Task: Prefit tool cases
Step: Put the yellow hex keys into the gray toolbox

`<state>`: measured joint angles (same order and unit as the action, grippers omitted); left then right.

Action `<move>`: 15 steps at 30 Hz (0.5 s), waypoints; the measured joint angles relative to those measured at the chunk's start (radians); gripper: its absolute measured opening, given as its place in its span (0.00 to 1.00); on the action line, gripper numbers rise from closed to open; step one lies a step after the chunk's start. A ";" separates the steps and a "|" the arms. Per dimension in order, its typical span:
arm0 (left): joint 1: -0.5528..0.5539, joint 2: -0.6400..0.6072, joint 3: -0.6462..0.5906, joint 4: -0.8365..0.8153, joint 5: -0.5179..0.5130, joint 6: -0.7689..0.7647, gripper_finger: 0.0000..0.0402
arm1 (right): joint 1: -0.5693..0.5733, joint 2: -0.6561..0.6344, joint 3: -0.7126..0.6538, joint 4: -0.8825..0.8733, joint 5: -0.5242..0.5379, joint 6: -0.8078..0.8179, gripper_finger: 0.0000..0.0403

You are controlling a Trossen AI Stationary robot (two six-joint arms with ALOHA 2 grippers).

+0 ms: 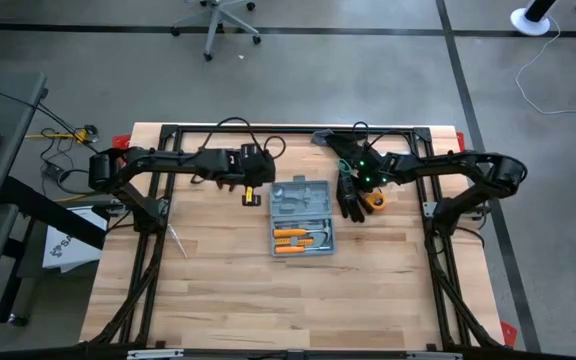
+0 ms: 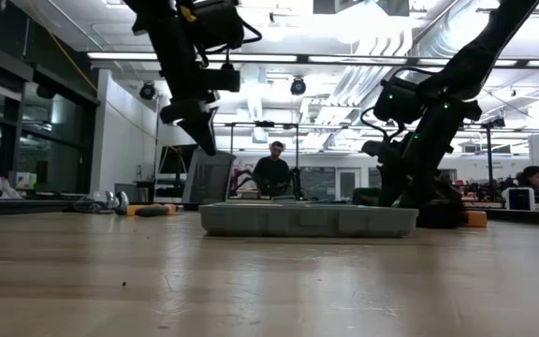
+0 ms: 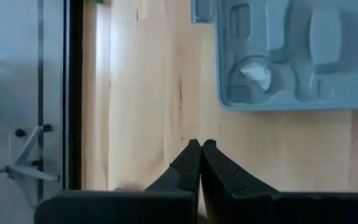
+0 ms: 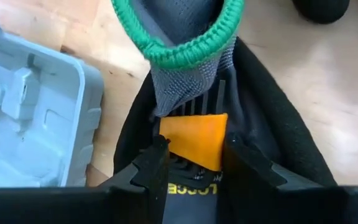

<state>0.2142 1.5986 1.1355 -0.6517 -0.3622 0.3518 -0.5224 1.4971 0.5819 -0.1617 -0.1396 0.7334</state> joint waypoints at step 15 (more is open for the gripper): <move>-0.012 0.000 0.000 0.000 -0.021 0.206 0.00 | 0.000 0.000 -0.001 -0.011 -0.041 -0.011 0.34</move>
<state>0.2023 1.5986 1.1355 -0.6521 -0.3828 0.5580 -0.5228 1.4971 0.5812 -0.1730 -0.1810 0.7225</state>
